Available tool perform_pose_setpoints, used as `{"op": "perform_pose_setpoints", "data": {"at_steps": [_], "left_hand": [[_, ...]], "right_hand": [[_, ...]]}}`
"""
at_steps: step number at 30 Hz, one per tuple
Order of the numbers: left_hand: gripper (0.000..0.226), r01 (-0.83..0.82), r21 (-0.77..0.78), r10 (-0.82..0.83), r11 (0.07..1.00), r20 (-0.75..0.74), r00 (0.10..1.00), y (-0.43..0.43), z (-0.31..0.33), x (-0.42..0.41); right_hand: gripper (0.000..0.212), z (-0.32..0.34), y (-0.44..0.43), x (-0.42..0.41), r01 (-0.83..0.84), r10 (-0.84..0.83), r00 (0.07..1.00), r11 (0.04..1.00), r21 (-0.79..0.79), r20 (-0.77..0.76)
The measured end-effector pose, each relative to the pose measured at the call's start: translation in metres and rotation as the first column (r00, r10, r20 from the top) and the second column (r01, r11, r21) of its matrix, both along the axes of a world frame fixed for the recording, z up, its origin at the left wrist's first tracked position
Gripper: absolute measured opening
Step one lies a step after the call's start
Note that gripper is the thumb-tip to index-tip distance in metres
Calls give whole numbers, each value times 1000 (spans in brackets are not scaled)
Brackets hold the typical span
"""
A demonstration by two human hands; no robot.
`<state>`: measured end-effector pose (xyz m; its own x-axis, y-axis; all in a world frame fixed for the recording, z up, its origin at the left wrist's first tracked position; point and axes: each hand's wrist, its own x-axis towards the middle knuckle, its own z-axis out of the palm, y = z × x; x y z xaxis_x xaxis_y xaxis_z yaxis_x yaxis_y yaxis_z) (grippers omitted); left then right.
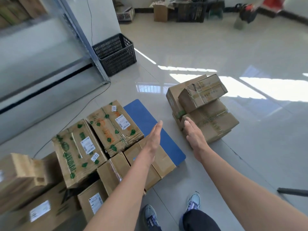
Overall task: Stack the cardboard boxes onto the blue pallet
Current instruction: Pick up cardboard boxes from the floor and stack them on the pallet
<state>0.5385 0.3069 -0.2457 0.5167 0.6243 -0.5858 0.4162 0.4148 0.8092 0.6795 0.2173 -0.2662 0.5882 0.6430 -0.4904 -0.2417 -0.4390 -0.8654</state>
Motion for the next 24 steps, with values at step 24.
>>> {"op": "perform_pose_setpoints", "data": {"at_steps": [24], "left_hand": [[72,16,-59,-14,998,40,999,-22,57,146]], "right_hand": [[56,48,-24,151,-15,14,1000,999,40,14]]}}
